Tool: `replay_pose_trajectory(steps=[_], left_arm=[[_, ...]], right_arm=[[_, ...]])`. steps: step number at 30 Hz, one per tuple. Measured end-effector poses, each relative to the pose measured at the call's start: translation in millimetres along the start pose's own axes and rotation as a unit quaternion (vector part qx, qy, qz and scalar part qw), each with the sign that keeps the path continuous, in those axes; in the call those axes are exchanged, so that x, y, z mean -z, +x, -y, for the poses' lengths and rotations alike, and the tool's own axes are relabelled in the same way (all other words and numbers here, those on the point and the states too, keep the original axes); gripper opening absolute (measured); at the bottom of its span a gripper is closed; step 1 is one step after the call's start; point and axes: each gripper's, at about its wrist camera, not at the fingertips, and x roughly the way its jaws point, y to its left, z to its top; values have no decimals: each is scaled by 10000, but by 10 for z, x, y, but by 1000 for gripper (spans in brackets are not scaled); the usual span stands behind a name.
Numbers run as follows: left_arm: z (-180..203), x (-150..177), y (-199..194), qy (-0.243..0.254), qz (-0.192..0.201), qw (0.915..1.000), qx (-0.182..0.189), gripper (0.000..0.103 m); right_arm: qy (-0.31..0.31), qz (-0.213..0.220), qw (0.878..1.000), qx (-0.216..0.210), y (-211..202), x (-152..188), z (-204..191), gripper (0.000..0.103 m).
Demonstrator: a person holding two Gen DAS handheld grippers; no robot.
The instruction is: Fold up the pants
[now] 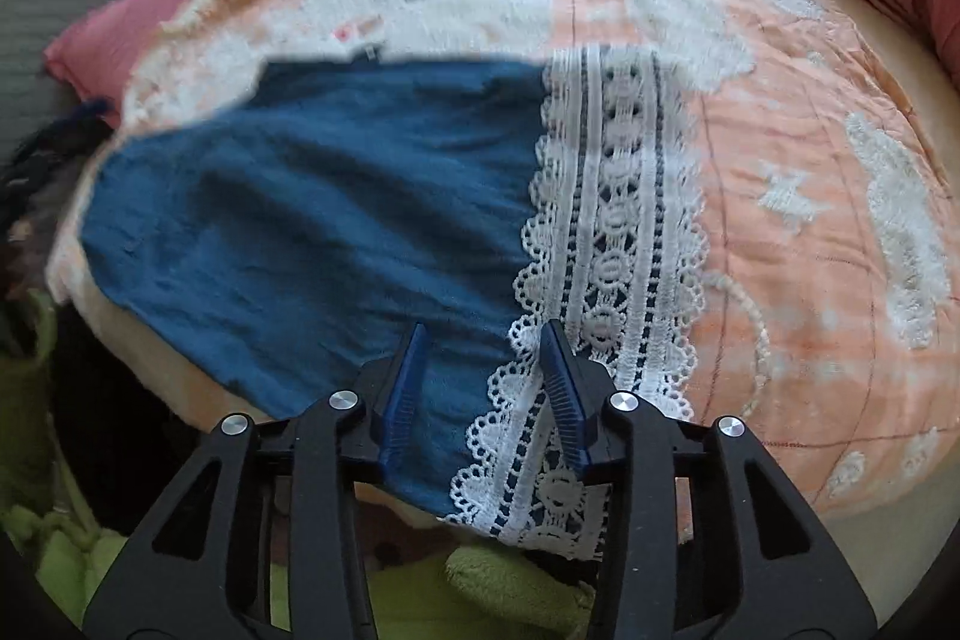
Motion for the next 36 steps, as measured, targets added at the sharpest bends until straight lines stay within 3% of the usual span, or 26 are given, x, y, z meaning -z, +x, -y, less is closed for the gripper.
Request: replay_pose_trajectory(steps=[3,6,13,17,21,24,25,26,28,32,36], left_arm=[[-115,-144,267,-261,-164,9994,163,57],[-236,-251,572,-530,-377,9973,347,57],[-346,-299,1158,-665,-869,9931,411,57],[-365,-283,1351,-596,-1023,9923,366,57],[-379,-238,1537,-648,-1210,9895,452,57],[-370,-217,1602,-704,-1201,9889,513,56],[-362,-217,1598,-706,-1189,9891,516,49],[-341,-217,1599,-717,-1180,9886,599,34],[-278,-212,1587,-715,-1181,9874,774,13],[-61,-238,1464,-199,-1064,9933,394,5],[73,-447,1234,213,-707,9973,32,4]], right_arm=[[94,546,9984,91,-265,-163,112,44],[373,889,9952,175,-360,-445,360,45],[989,585,9932,-169,128,-905,856,49],[1216,296,9918,-258,412,-908,1001,50],[1207,345,9912,-430,490,-893,1030,51],[946,383,9938,-442,515,-881,959,39],[866,382,9946,-431,536,-884,934,35],[776,390,9954,-400,543,-877,908,33],[591,447,9965,-377,517,-868,860,17],[363,705,9962,-351,392,-848,763,12],[184,1159,9929,-179,136,-970,710,10]])
